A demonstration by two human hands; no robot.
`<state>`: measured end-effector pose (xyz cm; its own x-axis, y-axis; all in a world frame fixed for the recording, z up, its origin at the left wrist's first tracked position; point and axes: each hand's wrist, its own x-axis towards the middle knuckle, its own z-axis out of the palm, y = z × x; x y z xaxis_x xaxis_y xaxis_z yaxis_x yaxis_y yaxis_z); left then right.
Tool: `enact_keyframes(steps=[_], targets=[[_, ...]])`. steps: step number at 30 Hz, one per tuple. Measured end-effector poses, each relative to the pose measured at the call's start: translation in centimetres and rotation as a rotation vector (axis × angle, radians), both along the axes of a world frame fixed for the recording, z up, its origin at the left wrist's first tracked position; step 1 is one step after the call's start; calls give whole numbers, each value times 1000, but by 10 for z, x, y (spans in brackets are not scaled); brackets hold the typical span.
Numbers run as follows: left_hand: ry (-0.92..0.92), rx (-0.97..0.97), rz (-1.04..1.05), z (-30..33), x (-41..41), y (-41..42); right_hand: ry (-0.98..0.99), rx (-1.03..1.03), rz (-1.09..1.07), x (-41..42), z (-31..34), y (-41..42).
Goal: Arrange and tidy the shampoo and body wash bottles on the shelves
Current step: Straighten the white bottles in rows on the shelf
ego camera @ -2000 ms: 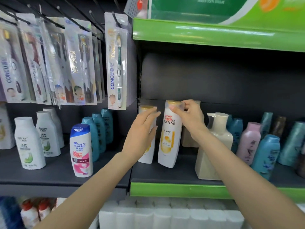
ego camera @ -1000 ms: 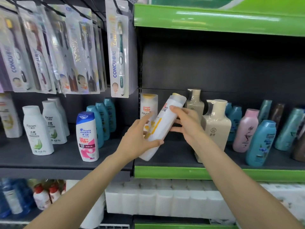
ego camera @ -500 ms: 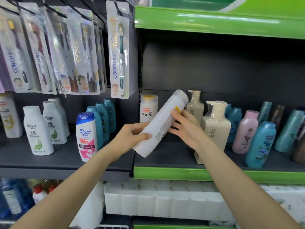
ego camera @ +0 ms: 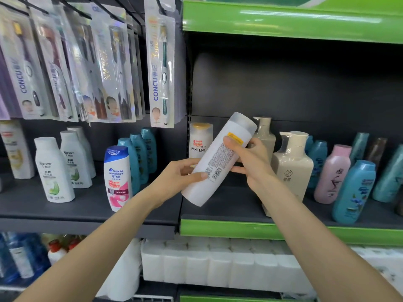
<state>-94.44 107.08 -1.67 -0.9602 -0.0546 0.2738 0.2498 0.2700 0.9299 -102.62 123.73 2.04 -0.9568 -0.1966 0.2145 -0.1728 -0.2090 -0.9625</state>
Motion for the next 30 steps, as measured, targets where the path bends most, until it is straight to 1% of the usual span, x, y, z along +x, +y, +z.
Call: enact_keyframes(steps=[5, 8, 11, 14, 17, 19, 21, 25, 27, 28, 30], targets=[[15, -72, 23, 5, -4, 0, -9, 11, -24, -3, 0, 0], [64, -138, 96, 4, -7, 0, -5, 36, 23, -5, -2, 2], [160, -304, 253, 0, -10, 4, -28, 61, 93, -4, -3, 1], [228, -487, 408, -2, -12, 11, -77, 54, 110, -4, -1, -1], [262, -575, 488, -4, -12, 17, -95, 14, 99, -5, 3, 0], [298, -613, 501, -5, -11, 19, -84, -17, 89, -6, 3, 1], [292, -578, 413, -1, -11, 17, -59, -43, 81, -7, 3, 2], [73, -346, 135, 18, -12, 9, 18, -64, 136, -6, 2, 8], [4, -244, 8, 21, -12, 10, 43, -86, 203, -4, -1, 9], [-1, -193, -36, 20, -11, 13, 51, -99, 235, -4, -3, 9], [40, -135, -40, 15, -12, 17, 57, -122, 281, -4, -5, 10]])
